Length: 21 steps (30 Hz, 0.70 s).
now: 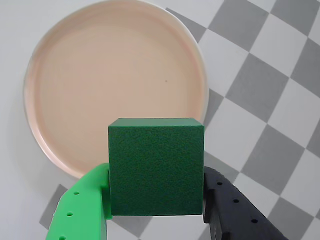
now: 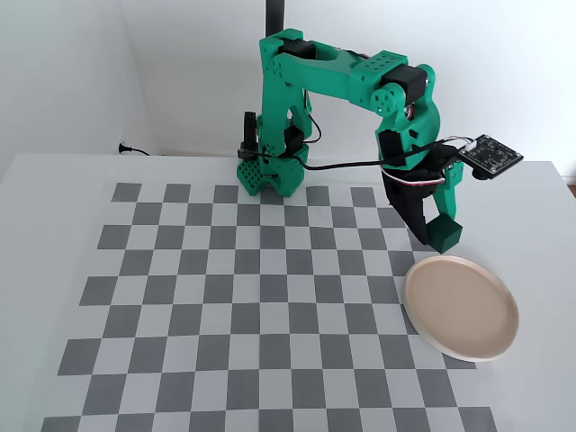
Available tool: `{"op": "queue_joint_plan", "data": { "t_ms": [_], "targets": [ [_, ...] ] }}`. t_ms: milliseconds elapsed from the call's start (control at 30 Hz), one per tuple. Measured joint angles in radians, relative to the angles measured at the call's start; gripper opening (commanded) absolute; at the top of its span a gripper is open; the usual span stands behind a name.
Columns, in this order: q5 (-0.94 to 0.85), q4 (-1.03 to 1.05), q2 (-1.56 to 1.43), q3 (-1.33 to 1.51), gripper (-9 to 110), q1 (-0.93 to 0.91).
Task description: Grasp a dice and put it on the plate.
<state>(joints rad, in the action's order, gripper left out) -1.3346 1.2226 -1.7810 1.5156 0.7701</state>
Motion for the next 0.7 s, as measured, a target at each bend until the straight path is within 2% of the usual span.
{"op": "queue_joint_plan", "data": {
  "t_ms": [533, 700],
  "targets": [
    [0.026, 0.106, 0.669, -0.716, -4, 0.04],
    [0.029, 0.106, 0.801, -0.844, -4, 0.058]
  ]
}}
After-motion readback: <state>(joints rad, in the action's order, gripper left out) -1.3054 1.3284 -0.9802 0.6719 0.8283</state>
